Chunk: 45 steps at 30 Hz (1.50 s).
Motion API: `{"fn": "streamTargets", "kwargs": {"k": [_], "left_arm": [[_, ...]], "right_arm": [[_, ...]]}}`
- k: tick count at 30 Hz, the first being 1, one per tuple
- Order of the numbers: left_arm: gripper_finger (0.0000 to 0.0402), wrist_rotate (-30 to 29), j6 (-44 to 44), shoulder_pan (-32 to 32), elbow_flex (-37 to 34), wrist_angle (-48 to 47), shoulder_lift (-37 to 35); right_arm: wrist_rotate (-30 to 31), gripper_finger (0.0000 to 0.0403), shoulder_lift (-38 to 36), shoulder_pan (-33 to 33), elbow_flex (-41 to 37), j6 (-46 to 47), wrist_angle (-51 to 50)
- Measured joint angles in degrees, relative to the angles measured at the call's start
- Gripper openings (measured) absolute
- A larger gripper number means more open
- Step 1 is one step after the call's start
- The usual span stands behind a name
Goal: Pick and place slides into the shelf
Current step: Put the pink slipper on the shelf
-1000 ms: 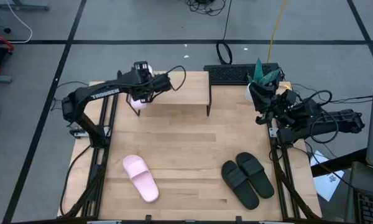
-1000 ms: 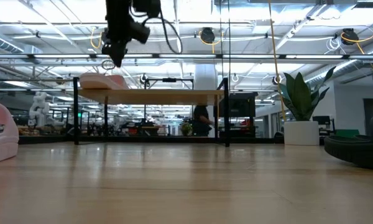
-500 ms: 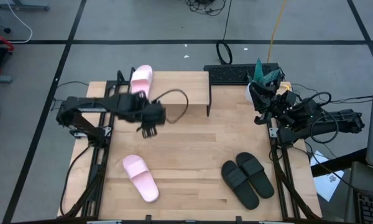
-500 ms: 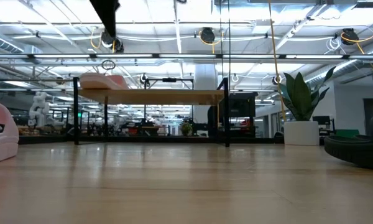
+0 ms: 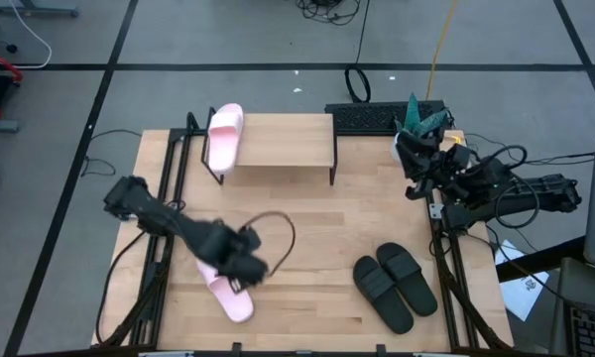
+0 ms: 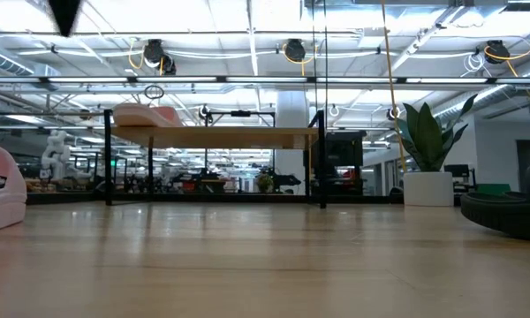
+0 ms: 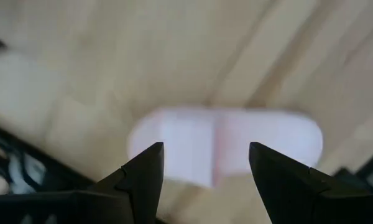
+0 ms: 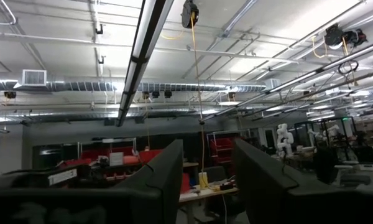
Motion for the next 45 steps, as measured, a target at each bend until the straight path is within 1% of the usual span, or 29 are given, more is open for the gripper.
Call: {"fn": "streamTargets", "kwargs": {"k": [4,8,12,22,31,45], "left_arm": [[0.0232,5.3,-4.9,-3.8,0.0,0.0,5.3],[0.0232,8.2,-8.3,-6.2,0.0,0.0,9.3],[0.0232,8.5,-9.0,-7.5,0.0,0.4,12.5],[0.0232,7.6,-8.5,-8.1,0.0,-0.1,18.1],[0.0232,7.5,-10.2,-8.0,-1.1,-0.1,19.3],[0.0230,7.9,-12.6,-8.0,-8.3,-0.1,19.3]], "right_arm": [[0.0,0.0130,0.0,0.0,0.0,2.0,-0.6],[-0.1,0.0130,0.0,0.0,0.0,2.7,-0.6],[-0.2,0.0130,0.0,0.0,0.0,3.2,-0.6],[-0.3,0.0130,0.0,0.0,0.0,3.2,-0.6],[-0.3,0.0130,0.0,0.0,0.0,2.8,-0.6],[-0.2,0.0130,0.0,0.0,0.0,2.7,-0.6]]}}
